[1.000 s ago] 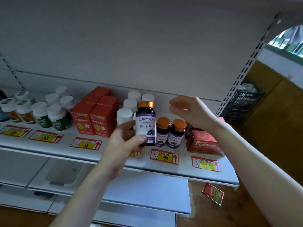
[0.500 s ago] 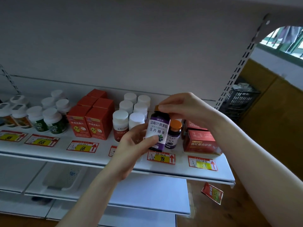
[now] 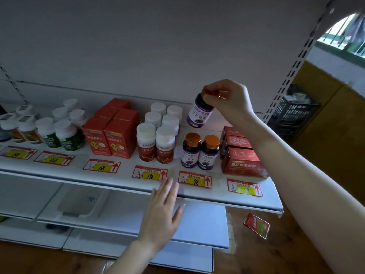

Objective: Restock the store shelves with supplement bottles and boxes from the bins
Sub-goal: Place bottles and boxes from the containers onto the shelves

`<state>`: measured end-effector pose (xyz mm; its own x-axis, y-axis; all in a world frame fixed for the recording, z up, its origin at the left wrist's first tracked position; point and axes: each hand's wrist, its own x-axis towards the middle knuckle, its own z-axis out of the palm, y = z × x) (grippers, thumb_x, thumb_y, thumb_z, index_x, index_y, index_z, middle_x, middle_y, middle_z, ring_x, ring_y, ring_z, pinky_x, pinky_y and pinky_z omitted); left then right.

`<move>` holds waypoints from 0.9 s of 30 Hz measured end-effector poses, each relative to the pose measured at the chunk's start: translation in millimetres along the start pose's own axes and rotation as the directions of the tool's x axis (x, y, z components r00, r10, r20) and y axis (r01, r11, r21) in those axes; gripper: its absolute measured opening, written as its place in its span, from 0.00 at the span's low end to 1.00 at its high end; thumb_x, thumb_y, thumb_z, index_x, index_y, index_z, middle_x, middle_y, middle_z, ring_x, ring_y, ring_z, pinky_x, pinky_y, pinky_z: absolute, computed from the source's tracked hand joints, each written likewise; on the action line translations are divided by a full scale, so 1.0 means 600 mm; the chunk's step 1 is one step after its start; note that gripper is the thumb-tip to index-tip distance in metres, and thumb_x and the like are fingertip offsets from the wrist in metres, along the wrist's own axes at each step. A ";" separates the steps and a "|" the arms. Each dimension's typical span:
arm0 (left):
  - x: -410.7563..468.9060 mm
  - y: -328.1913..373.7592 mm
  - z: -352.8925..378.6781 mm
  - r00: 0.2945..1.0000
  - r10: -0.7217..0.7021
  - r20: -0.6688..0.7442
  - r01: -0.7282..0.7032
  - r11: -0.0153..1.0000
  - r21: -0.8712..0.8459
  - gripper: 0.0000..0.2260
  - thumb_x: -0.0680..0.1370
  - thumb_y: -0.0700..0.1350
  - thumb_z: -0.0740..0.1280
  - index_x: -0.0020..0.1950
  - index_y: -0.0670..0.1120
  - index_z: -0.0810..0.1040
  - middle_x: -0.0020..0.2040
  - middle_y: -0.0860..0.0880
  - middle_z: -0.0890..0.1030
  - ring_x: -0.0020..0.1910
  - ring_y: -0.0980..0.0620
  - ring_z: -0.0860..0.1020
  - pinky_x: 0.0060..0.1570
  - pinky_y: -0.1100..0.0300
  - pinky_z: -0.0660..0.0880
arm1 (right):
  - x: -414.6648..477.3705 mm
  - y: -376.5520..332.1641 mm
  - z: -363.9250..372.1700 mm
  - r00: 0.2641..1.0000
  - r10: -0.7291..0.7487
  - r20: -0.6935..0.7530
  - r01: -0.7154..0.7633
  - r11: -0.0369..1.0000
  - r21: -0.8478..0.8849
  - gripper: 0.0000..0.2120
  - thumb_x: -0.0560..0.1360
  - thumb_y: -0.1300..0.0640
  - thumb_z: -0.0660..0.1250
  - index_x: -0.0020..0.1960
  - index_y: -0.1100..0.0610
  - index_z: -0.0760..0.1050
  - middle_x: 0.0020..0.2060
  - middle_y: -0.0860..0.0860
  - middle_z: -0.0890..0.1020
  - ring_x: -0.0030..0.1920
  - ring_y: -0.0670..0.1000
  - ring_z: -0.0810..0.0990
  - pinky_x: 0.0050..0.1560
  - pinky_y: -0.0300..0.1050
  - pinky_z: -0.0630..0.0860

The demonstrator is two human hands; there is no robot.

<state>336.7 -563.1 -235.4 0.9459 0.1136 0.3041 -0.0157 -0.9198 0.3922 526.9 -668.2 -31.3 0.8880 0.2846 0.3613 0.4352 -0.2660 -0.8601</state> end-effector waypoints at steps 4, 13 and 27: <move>-0.007 -0.010 0.013 0.999 -0.006 0.050 0.000 0.994 0.112 0.26 0.81 0.59 0.43 0.72 0.45 0.59 0.71 0.47 0.63 0.71 0.52 0.58 0.69 0.58 0.47 | 0.018 0.033 0.026 0.999 0.021 0.025 -0.017 0.991 -0.135 0.09 0.69 0.64 0.69 0.48 0.57 0.79 0.46 0.49 0.82 0.50 0.50 0.80 0.54 0.46 0.78; -0.012 -0.020 0.031 0.998 0.021 0.052 -0.030 0.983 0.179 0.27 0.81 0.60 0.44 0.75 0.47 0.54 0.74 0.45 0.59 0.75 0.51 0.48 0.71 0.55 0.45 | 0.019 0.081 0.056 0.973 0.168 0.160 -0.113 0.946 -0.305 0.10 0.67 0.65 0.68 0.48 0.58 0.81 0.48 0.53 0.82 0.49 0.50 0.79 0.51 0.43 0.76; -0.014 -0.023 0.036 0.998 0.037 0.042 -0.045 0.978 0.202 0.27 0.81 0.59 0.43 0.77 0.47 0.48 0.74 0.45 0.60 0.74 0.49 0.51 0.71 0.55 0.45 | 0.015 0.087 0.068 0.901 0.296 0.316 -0.153 0.900 -0.409 0.06 0.68 0.63 0.68 0.45 0.57 0.80 0.42 0.51 0.80 0.41 0.49 0.77 0.34 0.34 0.71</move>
<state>336.1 -559.4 -262.2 0.9574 0.0634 0.2816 0.0077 -0.9808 0.1948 551.4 -642.2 -87.7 0.8824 0.4685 -0.0428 0.3168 -0.6591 -0.6820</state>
